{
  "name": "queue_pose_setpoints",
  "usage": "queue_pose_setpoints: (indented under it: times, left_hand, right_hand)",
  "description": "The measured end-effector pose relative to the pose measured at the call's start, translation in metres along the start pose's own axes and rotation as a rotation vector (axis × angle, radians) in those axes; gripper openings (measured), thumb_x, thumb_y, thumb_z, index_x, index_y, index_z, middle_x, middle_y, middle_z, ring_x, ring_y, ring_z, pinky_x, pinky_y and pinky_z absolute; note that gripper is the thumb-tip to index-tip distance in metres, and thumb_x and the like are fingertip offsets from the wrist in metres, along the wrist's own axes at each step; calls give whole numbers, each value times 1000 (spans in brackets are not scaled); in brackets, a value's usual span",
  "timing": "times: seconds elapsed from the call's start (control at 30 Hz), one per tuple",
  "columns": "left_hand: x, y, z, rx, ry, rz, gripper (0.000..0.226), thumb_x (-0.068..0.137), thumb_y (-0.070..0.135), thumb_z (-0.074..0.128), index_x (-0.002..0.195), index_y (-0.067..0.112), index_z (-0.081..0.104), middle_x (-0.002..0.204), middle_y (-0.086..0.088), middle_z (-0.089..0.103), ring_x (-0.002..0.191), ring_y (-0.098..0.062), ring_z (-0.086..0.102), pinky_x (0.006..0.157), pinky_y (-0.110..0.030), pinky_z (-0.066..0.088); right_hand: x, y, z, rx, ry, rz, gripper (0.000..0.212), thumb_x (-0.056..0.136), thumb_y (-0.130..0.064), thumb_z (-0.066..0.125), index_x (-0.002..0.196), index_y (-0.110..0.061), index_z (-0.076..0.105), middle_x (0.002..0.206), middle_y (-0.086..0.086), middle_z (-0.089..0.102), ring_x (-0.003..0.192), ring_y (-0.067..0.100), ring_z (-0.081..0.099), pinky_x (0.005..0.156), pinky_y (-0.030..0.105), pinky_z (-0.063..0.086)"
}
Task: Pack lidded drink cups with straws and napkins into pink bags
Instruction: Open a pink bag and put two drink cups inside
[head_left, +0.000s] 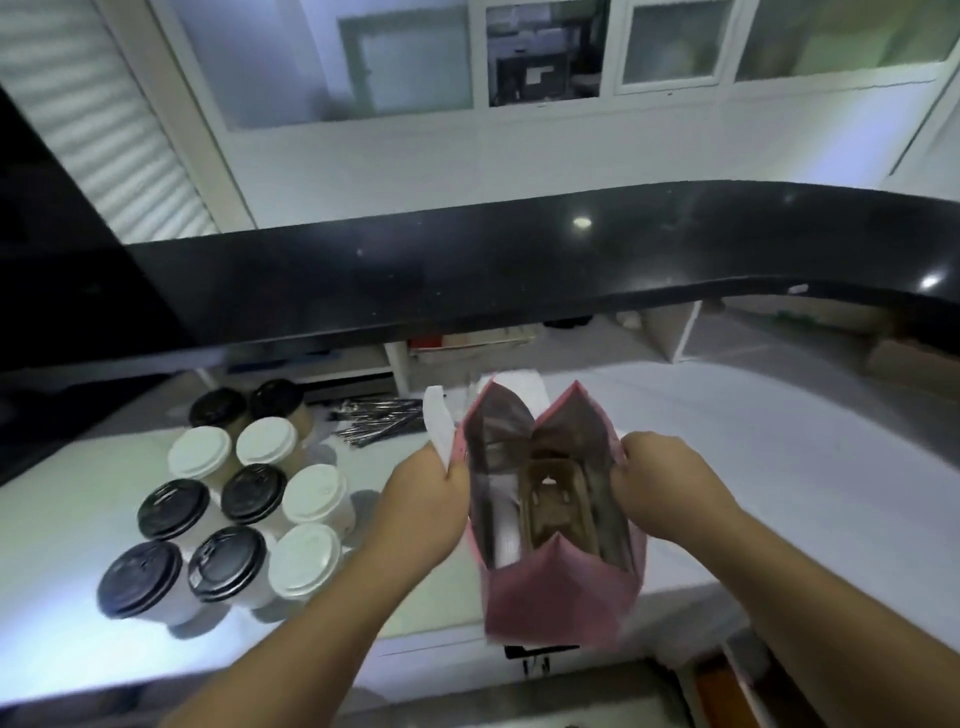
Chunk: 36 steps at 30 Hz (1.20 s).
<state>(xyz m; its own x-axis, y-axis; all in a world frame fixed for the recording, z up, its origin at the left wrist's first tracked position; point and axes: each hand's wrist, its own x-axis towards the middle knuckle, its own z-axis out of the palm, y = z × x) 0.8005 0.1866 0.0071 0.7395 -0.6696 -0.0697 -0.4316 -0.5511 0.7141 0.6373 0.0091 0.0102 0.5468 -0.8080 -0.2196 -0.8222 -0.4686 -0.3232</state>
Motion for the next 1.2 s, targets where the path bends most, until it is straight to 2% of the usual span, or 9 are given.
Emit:
queue_pose_setpoints:
  times: [0.23,0.47,0.57,0.63,0.7,0.8,0.87,0.97,1.2]
  left_hand:
    - [13,-21,-29,94,114,-125,39,108,38,37,79,20,58,68,5,62,67,-14,60,53,-28,37]
    - [27,-30,-41,117,152,-227,32,107,31,42,85,16,60,77,-5,67,75,-27,63,68,-41,50]
    - [33,-34,-41,117,125,-242,31,107,33,40,102,16,65,90,-9,72,87,-31,66,82,-47,55]
    - [37,-36,-43,91,114,-214,29,108,35,39,115,25,66,98,0,74,91,-22,68,85,-42,56]
    - [39,-33,-46,1,76,-155,28,107,36,42,120,49,63,98,19,74,88,3,67,78,-25,54]
    - [42,-36,-58,-163,-187,-132,46,103,40,56,96,85,49,93,56,59,90,25,60,77,-10,49]
    - [43,-47,-73,-153,-453,-148,34,92,52,69,105,78,51,105,48,63,97,19,64,83,-14,52]
    - [53,-77,-98,2,-730,-168,60,79,56,75,135,54,53,123,33,63,109,17,60,88,-7,49]
    - [112,-156,-92,705,-380,-95,81,85,52,68,155,25,37,157,-1,42,143,-26,41,112,-43,40]
  right_hand:
    - [33,-43,17,40,-88,-179,26,95,-32,52,74,-22,63,70,-3,65,63,18,63,53,31,52]
    - [61,-63,25,37,-129,-283,29,97,-33,51,69,-26,55,66,-5,64,57,15,62,46,26,42]
    - [70,-71,28,15,-137,-279,27,99,-26,50,73,-25,58,66,-3,66,56,15,63,45,27,48]
    - [74,-76,30,11,-153,-251,24,99,-24,50,80,-20,64,70,1,69,59,18,66,53,32,58]
    - [75,-80,33,30,-163,-223,22,98,-23,50,85,-18,66,74,2,70,61,18,66,58,35,61]
    - [75,-84,35,38,-159,-219,20,97,-26,50,88,-19,67,78,1,70,64,19,66,58,36,61]
    - [75,-84,35,39,-158,-207,21,98,-28,49,90,-20,68,80,-1,71,66,18,67,63,39,62]
    - [74,-82,36,26,-154,-195,24,99,-32,49,87,-23,67,75,-6,70,66,13,66,65,38,61]
    - [69,-89,44,11,-126,-146,32,100,-36,49,76,-23,64,66,-6,67,58,12,63,49,28,45]
